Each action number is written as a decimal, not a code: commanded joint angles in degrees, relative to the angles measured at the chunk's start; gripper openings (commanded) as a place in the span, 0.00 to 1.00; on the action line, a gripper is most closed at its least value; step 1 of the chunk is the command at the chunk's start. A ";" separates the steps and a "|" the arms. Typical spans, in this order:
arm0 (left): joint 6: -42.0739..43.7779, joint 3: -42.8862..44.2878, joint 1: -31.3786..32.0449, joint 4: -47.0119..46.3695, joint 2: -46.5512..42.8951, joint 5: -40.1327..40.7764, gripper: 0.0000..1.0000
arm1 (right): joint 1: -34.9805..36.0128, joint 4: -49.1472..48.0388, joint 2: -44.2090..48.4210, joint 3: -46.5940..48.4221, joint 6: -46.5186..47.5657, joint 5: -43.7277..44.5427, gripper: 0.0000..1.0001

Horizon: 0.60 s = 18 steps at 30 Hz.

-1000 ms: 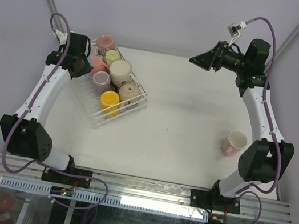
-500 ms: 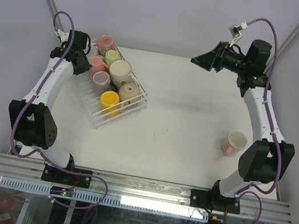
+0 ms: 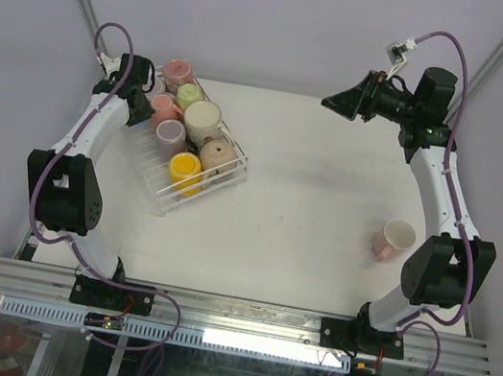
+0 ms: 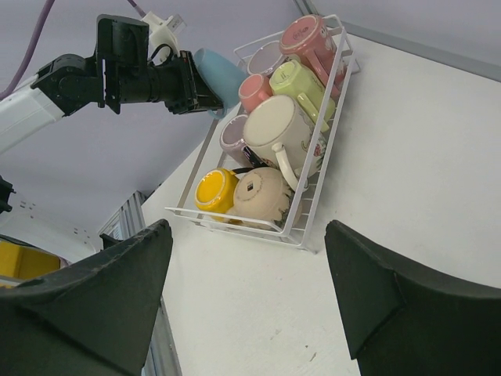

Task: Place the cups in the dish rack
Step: Place the cup on the dish rack.

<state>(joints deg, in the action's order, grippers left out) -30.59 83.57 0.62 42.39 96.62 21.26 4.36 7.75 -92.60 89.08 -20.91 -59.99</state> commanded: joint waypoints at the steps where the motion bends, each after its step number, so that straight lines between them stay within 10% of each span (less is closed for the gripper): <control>1: 0.85 0.77 -0.67 -6.16 -0.32 2.14 0.00 | -0.43 -0.71 3.41 -0.01 1.21 0.88 0.82; 18: 2.96 -0.77 -0.64 -8.22 -0.51 -1.46 0.00 | -0.43 -0.57 4.13 -1.45 1.57 1.28 0.81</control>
<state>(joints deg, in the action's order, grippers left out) -29.78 83.46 0.27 39.48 98.02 22.46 4.32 8.34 -91.88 87.61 -20.43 -59.13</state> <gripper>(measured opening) 0.143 0.815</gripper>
